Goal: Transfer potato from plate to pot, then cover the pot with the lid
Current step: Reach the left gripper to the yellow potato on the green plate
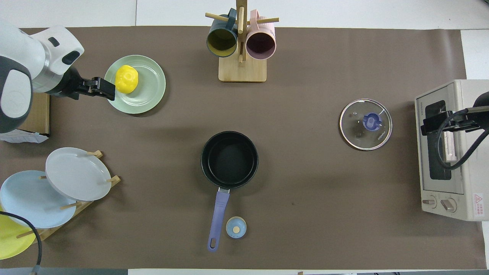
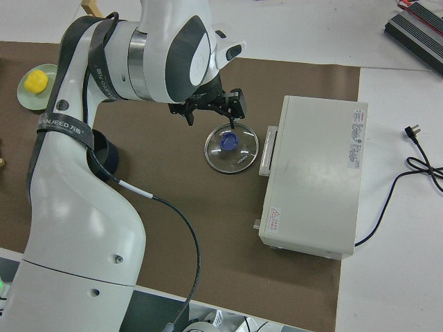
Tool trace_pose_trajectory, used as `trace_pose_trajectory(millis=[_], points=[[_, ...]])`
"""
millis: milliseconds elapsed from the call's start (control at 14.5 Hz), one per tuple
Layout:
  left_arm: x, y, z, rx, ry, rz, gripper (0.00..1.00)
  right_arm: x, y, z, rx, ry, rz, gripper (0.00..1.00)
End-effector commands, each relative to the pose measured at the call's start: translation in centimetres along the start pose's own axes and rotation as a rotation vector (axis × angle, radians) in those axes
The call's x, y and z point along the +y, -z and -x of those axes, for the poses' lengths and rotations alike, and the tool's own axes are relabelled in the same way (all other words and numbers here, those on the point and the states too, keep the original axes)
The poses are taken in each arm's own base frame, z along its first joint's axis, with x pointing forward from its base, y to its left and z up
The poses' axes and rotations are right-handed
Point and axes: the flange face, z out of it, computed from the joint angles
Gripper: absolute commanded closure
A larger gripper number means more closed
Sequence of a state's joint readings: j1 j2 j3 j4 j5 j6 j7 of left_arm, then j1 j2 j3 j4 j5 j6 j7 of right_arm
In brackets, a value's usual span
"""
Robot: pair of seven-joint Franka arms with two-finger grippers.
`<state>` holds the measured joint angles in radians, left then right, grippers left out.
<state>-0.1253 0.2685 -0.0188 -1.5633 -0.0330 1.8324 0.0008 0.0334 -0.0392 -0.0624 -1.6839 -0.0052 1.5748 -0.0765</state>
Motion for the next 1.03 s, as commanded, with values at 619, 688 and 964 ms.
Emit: trace_pose_trajectory(millis=[619,688,964], points=[[-1.1,-13.0,-8.8,0.1,-0.049,-0.03,0.0,0.4,-16.3,-8.3,0.081,0.092,0.008,0.0],[-1.5,-13.1,-8.9,0.114,-0.045,-0.032,0.0,0.4,-17.5,-8.3,0.09,0.092,0.009,0.0],[-1.8,-14.3,-8.5,0.105,-0.04,-0.031,0.0,0.2,-20.7,-8.2,0.08,0.106,0.01,0.0]])
